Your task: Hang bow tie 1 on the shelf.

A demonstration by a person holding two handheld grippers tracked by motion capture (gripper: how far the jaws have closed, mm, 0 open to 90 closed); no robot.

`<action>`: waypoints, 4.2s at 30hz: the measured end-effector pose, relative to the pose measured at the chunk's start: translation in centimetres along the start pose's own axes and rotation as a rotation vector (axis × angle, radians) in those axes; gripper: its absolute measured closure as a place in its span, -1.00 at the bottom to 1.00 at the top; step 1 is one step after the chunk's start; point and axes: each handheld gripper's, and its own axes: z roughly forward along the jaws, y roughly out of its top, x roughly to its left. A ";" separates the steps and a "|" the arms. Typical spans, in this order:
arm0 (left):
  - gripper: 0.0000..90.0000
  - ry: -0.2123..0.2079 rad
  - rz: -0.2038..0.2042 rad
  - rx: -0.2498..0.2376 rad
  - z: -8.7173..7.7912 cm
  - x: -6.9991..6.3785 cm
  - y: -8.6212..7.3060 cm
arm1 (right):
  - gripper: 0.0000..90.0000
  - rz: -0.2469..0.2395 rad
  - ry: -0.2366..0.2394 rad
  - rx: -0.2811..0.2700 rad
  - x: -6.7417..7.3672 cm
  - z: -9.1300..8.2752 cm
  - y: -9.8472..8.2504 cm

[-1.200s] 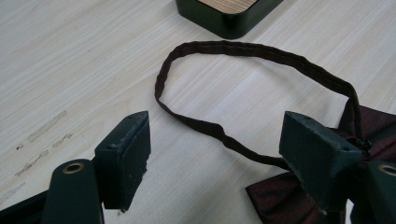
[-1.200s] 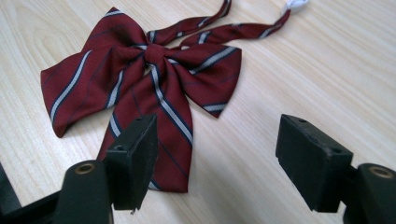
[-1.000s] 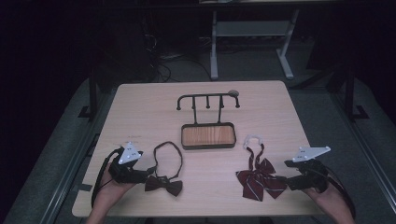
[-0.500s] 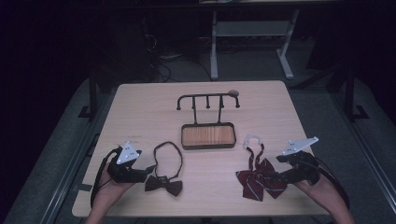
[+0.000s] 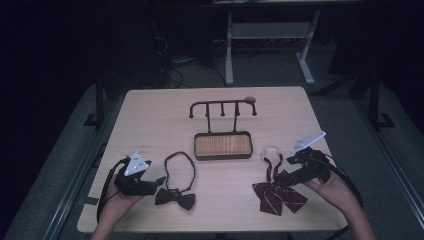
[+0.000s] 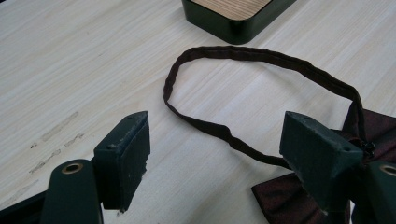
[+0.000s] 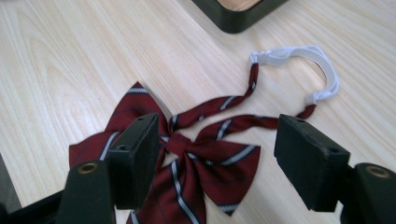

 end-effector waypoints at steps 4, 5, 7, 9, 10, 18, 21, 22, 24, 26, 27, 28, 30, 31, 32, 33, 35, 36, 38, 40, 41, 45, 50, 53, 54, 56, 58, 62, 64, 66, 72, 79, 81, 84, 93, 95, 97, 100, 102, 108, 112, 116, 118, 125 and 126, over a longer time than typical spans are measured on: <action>-0.44 0.007 -0.007 0.003 0.0 0.0 0.0 | -0.31 -0.018 0.016 0.013 0.0 0.6 0.8; -0.44 0.008 -0.006 0.004 0.0 0.1 0.0 | -0.31 -0.015 0.019 0.012 0.0 0.6 0.9; -0.45 0.009 -0.006 0.003 0.0 0.1 -0.1 | -0.30 -0.016 0.025 0.015 -0.1 0.8 1.3; -0.44 0.007 -0.007 0.004 0.1 0.0 -0.1 | -0.30 -0.011 0.028 0.024 -0.2 0.9 1.6; -0.44 0.006 -0.007 0.008 0.1 0.0 0.0 | -0.29 -0.011 0.026 0.027 -0.3 0.9 1.7; -0.44 0.016 -0.019 0.010 0.0 0.3 -0.1 | -0.23 -0.009 0.002 0.053 -1.3 1.1 3.1; -0.44 0.015 -0.038 0.006 0.0 0.2 -0.1 | -0.23 -0.002 0.012 0.071 -1.8 1.4 3.6; -0.44 0.016 -0.038 0.006 0.0 0.2 -0.1 | -0.23 -0.004 0.012 0.078 -2.0 1.5 3.7; -0.44 0.018 -0.028 0.007 0.0 0.3 -0.1 | -0.22 0.005 0.017 0.084 -2.3 1.6 3.9; -0.44 0.016 -0.028 0.009 0.0 0.3 -0.1 | -0.21 0.011 0.019 0.092 -2.8 1.8 4.2; -0.44 0.014 -0.027 0.011 0.0 0.3 -0.1 | -0.20 0.015 0.023 0.089 -3.0 1.9 4.2; -0.44 0.013 -0.026 0.012 0.0 0.3 -0.1 | -0.20 0.021 0.026 0.091 -3.2 2.0 4.3; -0.44 0.012 -0.026 0.013 0.0 0.2 -0.1 | -0.20 0.024 0.021 0.104 -3.5 2.2 4.4; -0.44 0.012 -0.026 0.013 0.0 0.2 -0.1 | -0.20 0.024 0.021 0.104 -3.5 2.2 4.4; -0.44 0.013 -0.026 0.016 0.1 0.2 -0.1 | -0.18 0.032 0.018 0.112 -3.8 2.4 4.8; -0.44 0.012 -0.026 0.016 0.1 0.2 -0.1 | -0.17 0.029 0.016 0.115 -4.0 2.6 5.0; -0.44 0.012 -0.025 0.013 0.0 0.2 -0.1 | -0.16 0.036 0.009 0.131 -4.3 2.9 5.3; -0.44 0.012 -0.025 0.014 0.0 0.3 -0.1 | -0.15 0.039 0.005 0.136 -4.5 3.0 5.4; -0.44 0.014 -0.031 0.014 -0.1 0.3 -0.1 | -0.10 0.050 -0.003 0.140 -4.9 3.4 5.6; -0.44 0.014 -0.030 0.014 0.0 0.3 -0.1 | -0.08 0.063 -0.016 0.152 -5.1 3.8 5.7; -0.44 0.012 -0.031 0.014 0.0 0.3 -0.2 | -0.07 0.065 -0.024 0.164 -5.2 3.9 5.7; -0.44 0.021 -0.024 0.014 -0.1 0.3 -0.1 | -0.03 0.079 -0.046 0.210 -5.8 4.9 5.5; -0.44 0.020 -0.022 0.016 0.0 0.3 -0.1 | 0.04 0.107 -0.053 0.234 -6.5 5.4 5.3; -0.44 0.018 -0.020 0.016 0.0 0.3 -0.1 | 0.10 0.104 -0.058 0.257 -6.7 5.7 5.3; -0.44 0.019 -0.018 0.015 0.0 0.3 -0.1 | 0.11 0.108 -0.061 0.261 -6.7 5.8 5.2; -0.44 0.020 -0.025 0.014 0.0 0.3 -0.1 | 0.14 0.116 -0.066 0.274 -6.9 6.1 5.2; -0.44 0.022 -0.026 0.014 0.0 0.3 -0.1 | 0.18 0.118 -0.071 0.277 -7.0 6.2 5.2; -0.44 0.023 -0.032 0.011 0.0 0.4 -0.2 | 0.23 0.125 -0.084 0.292 -7.1 6.3 5.2; -0.44 0.023 -0.034 0.010 -0.1 0.4 -0.2 | 0.26 0.125 -0.090 0.303 -7.2 6.5 5.2; -0.44 0.022 -0.030 0.012 -0.1 0.4 -0.2 | 0.28 0.133 -0.093 0.314 -7.2 6.6 5.1; -0.44 0.023 -0.027 0.014 0.0 0.4 -0.2 | 0.36 0.148 -0.079 0.329 -7.4 6.8 5.1; -0.44 0.024 -0.027 0.013 -0.1 0.4 -0.2 | 0.46 0.140 -0.089 0.353 -7.4 7.2 5.0; -0.44 0.024 -0.031 0.011 0.0 0.4 -0.2 | 0.49 0.135 -0.092 0.356 -7.3 7.2 5.1; -0.44 0.023 -0.026 0.015 0.0 0.4 -0.2 | 0.52 0.131 -0.102 0.362 -7.3 7.2 5.1; -0.44 0.024 -0.026 0.015 0.0 0.4 -0.2 | 0.54 0.114 -0.113 0.365 -7.1 7.3 5.2; -0.44 0.024 -0.026 0.015 0.0 0.4 -0.2 | 0.50 0.116 -0.105 0.359 -7.1 7.3 5.2; -0.44 0.024 -0.026 0.017 0.0 0.4 -0.2 | 0.48 0.117 -0.103 0.360 -7.0 7.3 5.2; -0.44 0.023 -0.026 0.018 0.0 0.4 -0.2 | 0.46 0.117 -0.100 0.363 -7.0 7.4 5.3; -0.44 0.022 -0.026 0.019 0.1 0.4 -0.2 | 0.47 0.116 -0.102 0.364 -6.9 7.4 5.3; -0.44 0.023 -0.026 0.015 0.0 0.4 -0.2 | 0.47 0.119 -0.118 0.362 -7.0 7.3 5.3; -0.44 0.021 -0.025 0.023 0.1 0.3 -0.2 | 0.43 0.128 -0.121 0.374 -7.1 7.5 5.2; -0.44 0.021 -0.026 0.020 0.1 0.3 -0.2 | 0.48 0.113 -0.121 0.393 -7.0 7.9 5.3; -0.44 0.022 -0.024 0.020 0.1 0.4 -0.2 | 0.54 0.112 -0.121 0.399 -6.9 8.0 5.4; -0.44 0.022 -0.022 0.019 0.1 0.3 -0.2 | 0.78 0.097 -0.123 0.411 -6.8 8.2 5.4; -0.44 0.022 -0.023 0.019 0.1 0.3 -0.2 | 0.81 0.096 -0.122 0.412 -6.8 8.2 5.4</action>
